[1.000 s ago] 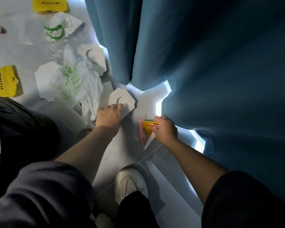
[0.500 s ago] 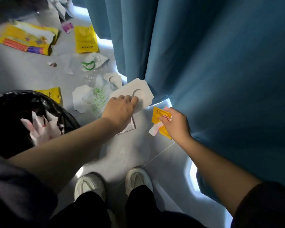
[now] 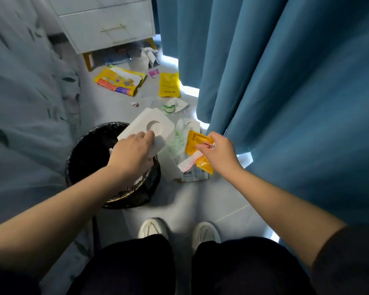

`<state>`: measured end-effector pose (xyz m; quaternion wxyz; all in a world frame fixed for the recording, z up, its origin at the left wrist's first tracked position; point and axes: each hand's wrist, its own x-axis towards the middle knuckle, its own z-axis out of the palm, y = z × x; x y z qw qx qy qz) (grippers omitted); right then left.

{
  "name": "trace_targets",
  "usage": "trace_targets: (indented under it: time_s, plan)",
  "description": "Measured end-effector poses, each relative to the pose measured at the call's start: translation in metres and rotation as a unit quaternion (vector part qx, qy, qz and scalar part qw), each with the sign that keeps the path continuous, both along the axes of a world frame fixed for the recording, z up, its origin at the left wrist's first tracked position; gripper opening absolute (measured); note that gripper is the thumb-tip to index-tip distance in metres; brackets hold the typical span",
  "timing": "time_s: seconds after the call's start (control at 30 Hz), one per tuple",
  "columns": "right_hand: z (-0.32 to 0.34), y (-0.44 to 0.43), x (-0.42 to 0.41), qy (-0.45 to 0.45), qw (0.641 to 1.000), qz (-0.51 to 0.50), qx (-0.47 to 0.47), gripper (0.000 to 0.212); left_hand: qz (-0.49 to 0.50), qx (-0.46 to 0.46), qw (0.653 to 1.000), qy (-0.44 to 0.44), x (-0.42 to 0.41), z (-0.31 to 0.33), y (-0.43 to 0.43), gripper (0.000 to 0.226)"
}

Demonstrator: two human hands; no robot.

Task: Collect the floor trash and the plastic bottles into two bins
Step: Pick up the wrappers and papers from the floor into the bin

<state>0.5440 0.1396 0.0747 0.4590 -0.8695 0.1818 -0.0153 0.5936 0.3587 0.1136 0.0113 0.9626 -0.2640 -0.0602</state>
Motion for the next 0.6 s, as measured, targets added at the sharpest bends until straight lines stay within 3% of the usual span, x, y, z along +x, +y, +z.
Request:
trace_targets:
  time_s: [0.37, 0.6]
  plan:
    - [0.027, 0.073, 0.034, -0.014, 0.998, 0.064, 0.025, 0.035, 0.09, -0.039, 0.995, -0.027, -0.007, 0.008, 0.074, 0.031]
    - [0.037, 0.128, 0.056, -0.029, 0.99, 0.058, 0.122, 0.029, 0.216, -0.1, 0.971, 0.008, -0.007, -0.002, 0.101, 0.021]
